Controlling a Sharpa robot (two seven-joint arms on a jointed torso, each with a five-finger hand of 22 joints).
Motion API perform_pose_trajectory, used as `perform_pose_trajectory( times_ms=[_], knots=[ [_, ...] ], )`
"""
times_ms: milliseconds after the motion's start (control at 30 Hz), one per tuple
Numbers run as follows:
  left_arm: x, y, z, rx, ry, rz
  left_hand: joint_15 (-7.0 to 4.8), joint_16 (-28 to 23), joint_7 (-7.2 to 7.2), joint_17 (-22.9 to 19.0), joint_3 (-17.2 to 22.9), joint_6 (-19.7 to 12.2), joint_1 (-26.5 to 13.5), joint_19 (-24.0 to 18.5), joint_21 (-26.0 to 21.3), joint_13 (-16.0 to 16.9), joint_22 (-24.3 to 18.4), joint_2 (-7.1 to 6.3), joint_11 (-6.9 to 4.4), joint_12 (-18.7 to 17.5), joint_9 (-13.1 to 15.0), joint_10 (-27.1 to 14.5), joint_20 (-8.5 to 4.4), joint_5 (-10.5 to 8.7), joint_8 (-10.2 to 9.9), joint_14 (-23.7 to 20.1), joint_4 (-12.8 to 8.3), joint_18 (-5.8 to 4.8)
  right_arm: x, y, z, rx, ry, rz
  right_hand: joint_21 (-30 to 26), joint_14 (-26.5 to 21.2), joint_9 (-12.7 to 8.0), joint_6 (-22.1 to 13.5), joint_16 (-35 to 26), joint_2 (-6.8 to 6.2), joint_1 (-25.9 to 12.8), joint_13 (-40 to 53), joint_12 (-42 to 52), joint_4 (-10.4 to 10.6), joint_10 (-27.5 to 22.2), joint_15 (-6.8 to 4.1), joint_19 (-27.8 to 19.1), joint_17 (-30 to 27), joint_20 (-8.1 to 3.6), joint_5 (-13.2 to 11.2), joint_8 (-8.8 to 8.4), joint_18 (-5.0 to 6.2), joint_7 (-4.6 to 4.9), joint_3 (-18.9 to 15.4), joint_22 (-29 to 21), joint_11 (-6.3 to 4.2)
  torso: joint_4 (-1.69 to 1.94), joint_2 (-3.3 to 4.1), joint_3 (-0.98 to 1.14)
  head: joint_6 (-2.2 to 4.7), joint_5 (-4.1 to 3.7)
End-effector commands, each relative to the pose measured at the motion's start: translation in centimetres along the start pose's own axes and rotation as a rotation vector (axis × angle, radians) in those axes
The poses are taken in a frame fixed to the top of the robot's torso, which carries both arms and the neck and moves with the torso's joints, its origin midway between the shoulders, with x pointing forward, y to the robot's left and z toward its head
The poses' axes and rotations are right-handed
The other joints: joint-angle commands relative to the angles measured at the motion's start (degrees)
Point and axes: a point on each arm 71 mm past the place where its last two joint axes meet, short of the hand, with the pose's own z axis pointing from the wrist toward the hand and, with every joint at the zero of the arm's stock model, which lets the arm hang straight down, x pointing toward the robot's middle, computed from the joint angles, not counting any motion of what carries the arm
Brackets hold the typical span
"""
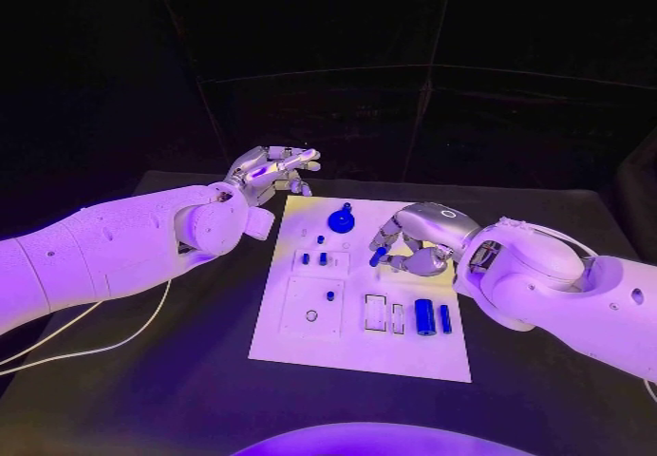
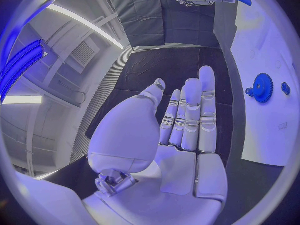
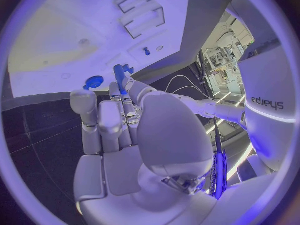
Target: Assemble the parts on the task board
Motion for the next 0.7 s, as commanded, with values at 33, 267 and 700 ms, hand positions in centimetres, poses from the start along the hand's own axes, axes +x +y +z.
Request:
perform_pose_trajectory(
  times_ms=[33, 267, 700],
  knots=[
    [0.2, -0.1, 0.1, 0.004, 0.017, -0.007, 0.17, -0.2, 0.07, -0.1, -0.3, -0.3, -0.2, 0.1, -0.1, -0.1, -0.1, 0.51, -0.04, 0.4, -0.1, -0.5, 0.29, 0.08, 0.3, -0.2, 0.0, 0.34, 0.0, 1.3, 0.7, -0.081, -0.010, 0.097, 0.4, 0.5, 0.0, 0.1, 0.3, -0.54, 0.2, 0.0, -0.5, 0.0, 0.3, -0.27, 0.3, 0.1, -0.07, 0.4, -0.29, -0.77, 0.18, 0.5, 0.1, 0.18, 0.00, 0.08, -0.04, -0.11, 0.11],
    [0.4, 0.0, 0.2, 0.003, 0.022, -0.008, 0.17, -0.2, 0.07, -0.1, -0.3, -0.3, -0.2, 0.1, -0.1, -0.1, -0.1, 0.51, -0.04, 0.4, -0.1, -0.5, 0.29, 0.08, 0.3, -0.2, 0.0, 0.34, 1.6, 4.2, 3.0, -0.192, 0.040, 0.165, 0.5, 0.5, 0.0, 0.1, 0.4, -0.53, 0.1, 0.0, -0.8, -0.2, 0.3, -0.25, 0.3, 0.2, -0.09, 1.0, -0.42, -0.77, 0.27, 0.9, 0.1, 0.25, 0.08, 0.11, -0.02, -0.64, 0.69],
    [0.6, 0.0, 0.3, 0.005, 0.025, -0.009, 0.17, -0.2, 0.07, -0.1, -0.3, -0.3, -0.2, 0.1, -0.1, -0.1, -0.1, 0.51, -0.04, 0.4, -0.1, -0.5, 0.29, 0.08, 0.3, -0.2, 0.0, 0.34, 6.0, 6.6, 4.7, -0.269, 0.149, 0.144, 0.5, 0.4, -0.1, 0.0, 0.4, -0.53, -0.1, 0.0, -1.0, -0.2, 0.3, -0.19, 0.2, 0.2, -0.08, 1.4, -0.56, -0.75, 0.38, 1.1, 0.0, 0.36, -0.04, -0.04, 0.08, -1.40, 1.76]
  ],
)
